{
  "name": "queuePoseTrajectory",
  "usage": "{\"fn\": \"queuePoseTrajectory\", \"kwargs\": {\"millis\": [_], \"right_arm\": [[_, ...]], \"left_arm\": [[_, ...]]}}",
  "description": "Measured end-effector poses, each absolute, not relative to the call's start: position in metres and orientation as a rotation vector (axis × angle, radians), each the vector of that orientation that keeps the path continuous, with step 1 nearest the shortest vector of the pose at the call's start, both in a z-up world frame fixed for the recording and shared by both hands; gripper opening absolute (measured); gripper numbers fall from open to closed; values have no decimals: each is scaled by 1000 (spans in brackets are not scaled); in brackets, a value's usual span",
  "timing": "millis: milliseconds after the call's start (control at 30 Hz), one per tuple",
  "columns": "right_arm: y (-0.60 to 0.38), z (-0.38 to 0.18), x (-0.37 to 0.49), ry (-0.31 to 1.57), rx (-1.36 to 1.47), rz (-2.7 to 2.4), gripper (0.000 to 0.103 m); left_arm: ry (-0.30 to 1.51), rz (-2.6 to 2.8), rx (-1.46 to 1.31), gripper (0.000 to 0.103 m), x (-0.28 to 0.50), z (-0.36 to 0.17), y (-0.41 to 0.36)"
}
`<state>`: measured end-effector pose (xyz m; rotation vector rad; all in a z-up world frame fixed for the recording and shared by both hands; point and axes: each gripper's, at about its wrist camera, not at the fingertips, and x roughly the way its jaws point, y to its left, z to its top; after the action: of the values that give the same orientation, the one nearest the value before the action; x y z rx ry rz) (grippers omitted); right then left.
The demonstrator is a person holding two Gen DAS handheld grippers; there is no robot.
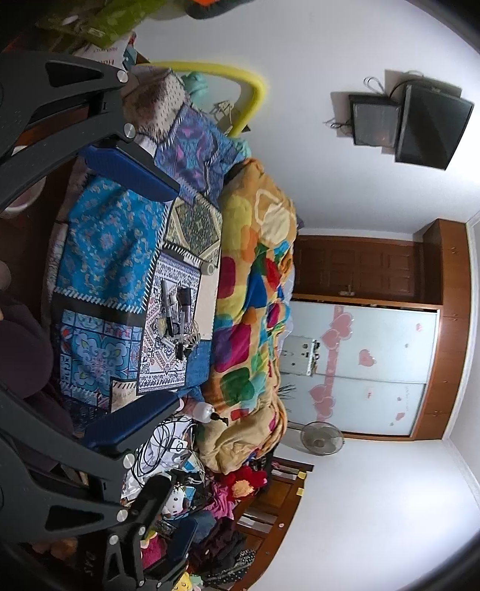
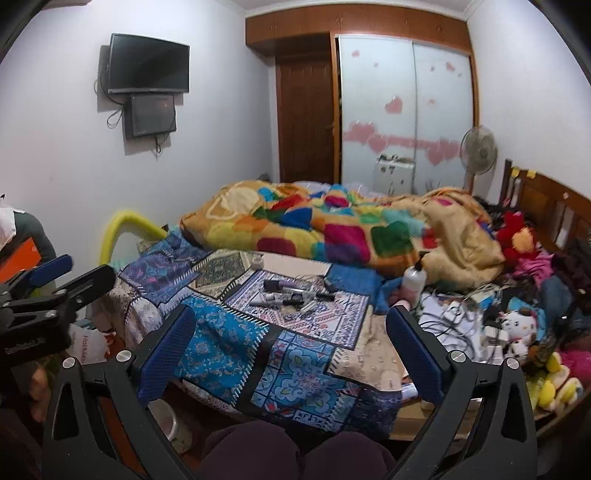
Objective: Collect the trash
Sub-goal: 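Move both tools toward the items on the patterned blanket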
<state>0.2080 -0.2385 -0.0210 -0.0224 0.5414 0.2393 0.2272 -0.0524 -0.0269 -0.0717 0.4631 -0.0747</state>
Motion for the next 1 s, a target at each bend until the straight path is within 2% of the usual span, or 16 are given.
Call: {"fn": "queuePoseTrajectory", "kwargs": {"millis": [167,267,400,667,900,1000], "right_arm": [[-245,-41,254,617,4,263,102],[-248,-56,283,661,-4,268,96],[-252,-79,325,737,-1,284,81],[-267,-139,407,903,125,315,73],[-263,-193,462,1032,203,356,52],[-257,-214,481,1073,217,376,44]], "left_arm": [[527,-84,-65,102,282,-52,-65],[588,-99,-72,102,317,-73,-69],[673,-108,-104,102,367,-107,-71],[813,-131,-76,102,454,-178,-77],[891,-205,-32,87,512,-228,-79],[920,-241,-49,85,533,-245,-77]]}}
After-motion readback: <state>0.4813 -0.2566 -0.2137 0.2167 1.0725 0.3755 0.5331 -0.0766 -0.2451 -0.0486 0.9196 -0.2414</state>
